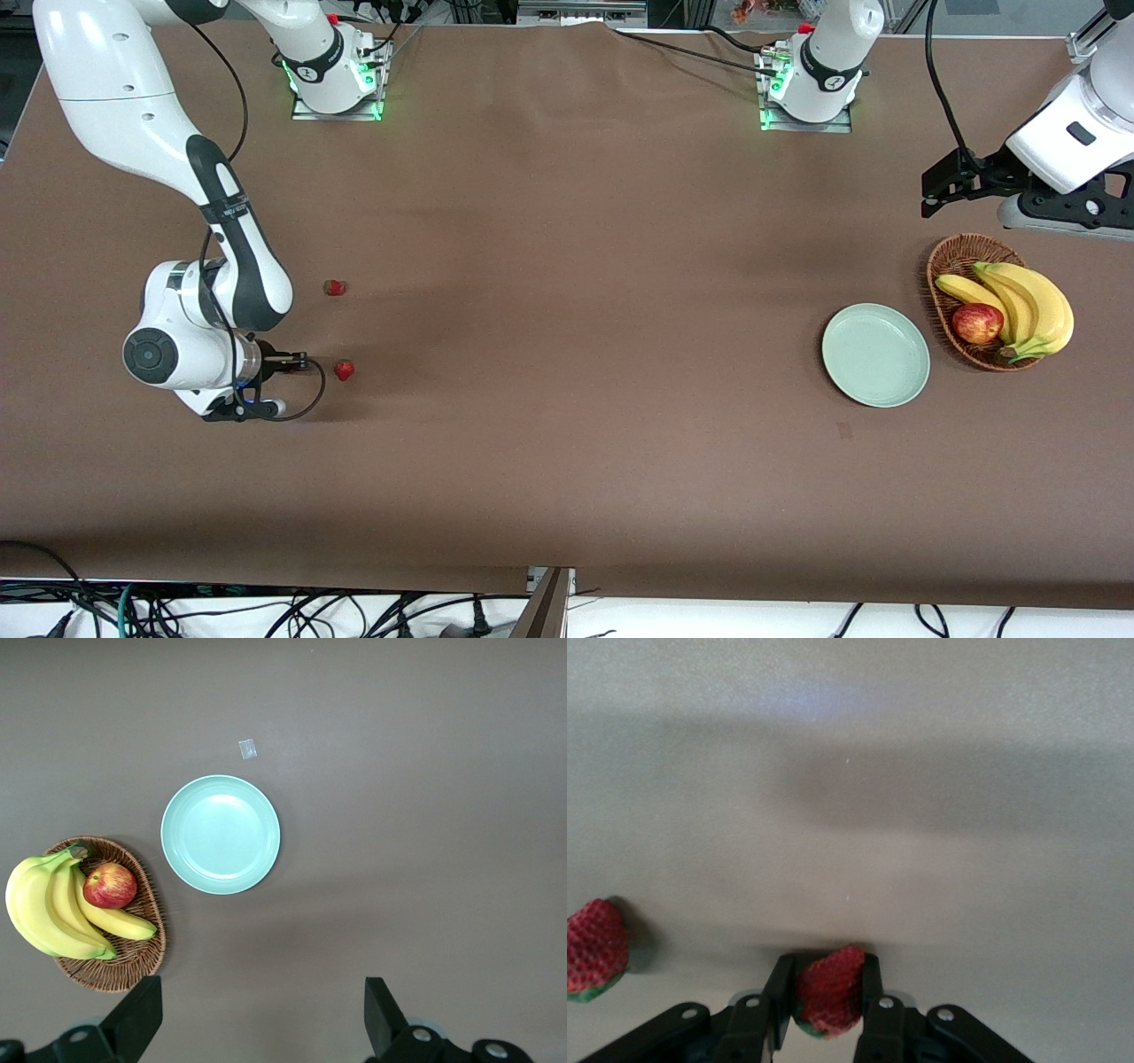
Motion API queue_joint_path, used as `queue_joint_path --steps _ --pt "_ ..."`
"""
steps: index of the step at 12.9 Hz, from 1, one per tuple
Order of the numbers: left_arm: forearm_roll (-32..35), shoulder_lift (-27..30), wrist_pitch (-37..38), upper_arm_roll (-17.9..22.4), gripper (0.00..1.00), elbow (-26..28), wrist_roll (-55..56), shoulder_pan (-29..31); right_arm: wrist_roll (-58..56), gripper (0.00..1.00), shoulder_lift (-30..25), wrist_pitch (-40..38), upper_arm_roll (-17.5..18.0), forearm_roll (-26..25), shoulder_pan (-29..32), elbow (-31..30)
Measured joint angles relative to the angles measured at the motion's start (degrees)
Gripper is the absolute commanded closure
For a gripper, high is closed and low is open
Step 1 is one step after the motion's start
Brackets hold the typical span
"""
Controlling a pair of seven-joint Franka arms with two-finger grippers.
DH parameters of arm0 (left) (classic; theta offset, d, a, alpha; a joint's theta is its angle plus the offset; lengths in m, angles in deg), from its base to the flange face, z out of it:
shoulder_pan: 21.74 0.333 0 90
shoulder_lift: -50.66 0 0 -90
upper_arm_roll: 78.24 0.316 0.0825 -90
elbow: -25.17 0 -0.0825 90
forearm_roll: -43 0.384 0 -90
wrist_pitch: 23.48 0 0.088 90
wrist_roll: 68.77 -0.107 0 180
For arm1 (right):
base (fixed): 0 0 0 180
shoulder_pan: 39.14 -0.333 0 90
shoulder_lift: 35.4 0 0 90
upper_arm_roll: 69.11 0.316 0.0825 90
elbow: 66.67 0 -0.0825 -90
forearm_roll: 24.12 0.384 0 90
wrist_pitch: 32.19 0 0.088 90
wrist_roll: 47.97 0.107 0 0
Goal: Collect all strawberries into plate
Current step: 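Carry the strawberry with the right gripper toward the table middle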
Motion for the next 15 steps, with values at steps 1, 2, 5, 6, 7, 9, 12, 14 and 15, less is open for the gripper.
queue_joint_path --steps 1,2,5,6,7,9,12,14,15 --pt "0.00 0.00 0.00 0.00 0.00 0.00 0.00 0.00 -0.06 0.88 -0.13 -2.11 0.42 0.05 0.00 0.64" --pt "0.00 0.00 0.00 0.00 0.00 0.00 0.00 0.00 -0.09 0.87 -0.44 -4.82 1.45 0.15 -0.02 1.97" --pt "0.00 0.00 0.00 0.00 0.00 0.00 0.00 0.00 1.49 0.86 -1.87 -12.26 7.91 2.98 -0.73 7.57" --pt "0.00 0.00 0.00 0.00 0.00 0.00 0.00 0.00 4.07 0.86 -2.19 -12.69 9.91 4.81 -1.44 8.08" --pt "0.00 0.00 0.00 0.00 0.00 0.00 0.00 0.00 6.91 0.87 -2.16 -12.43 11.17 6.17 -2.72 8.17" --pt "0.00 0.00 0.00 0.00 0.00 0.00 0.00 -0.01 12.12 0.87 -1.54 -8.36 12.49 8.54 -7.23 8.15" --pt "-0.01 0.00 0.00 -0.01 0.00 0.00 0.00 -0.01 26.40 0.87 0.44 3.74 12.77 12.26 -17.13 8.13" --pt "-0.01 0.00 0.00 -0.01 0.00 0.00 0.00 -0.01 35.45 0.87 1.98 11.09 12.84 12.77 -22.43 8.13" --pt "-0.01 0.00 0.00 -0.01 0.00 0.00 0.00 -0.01 39.73 0.87 2.74 14.96 12.88 12.80 -24.92 8.13"
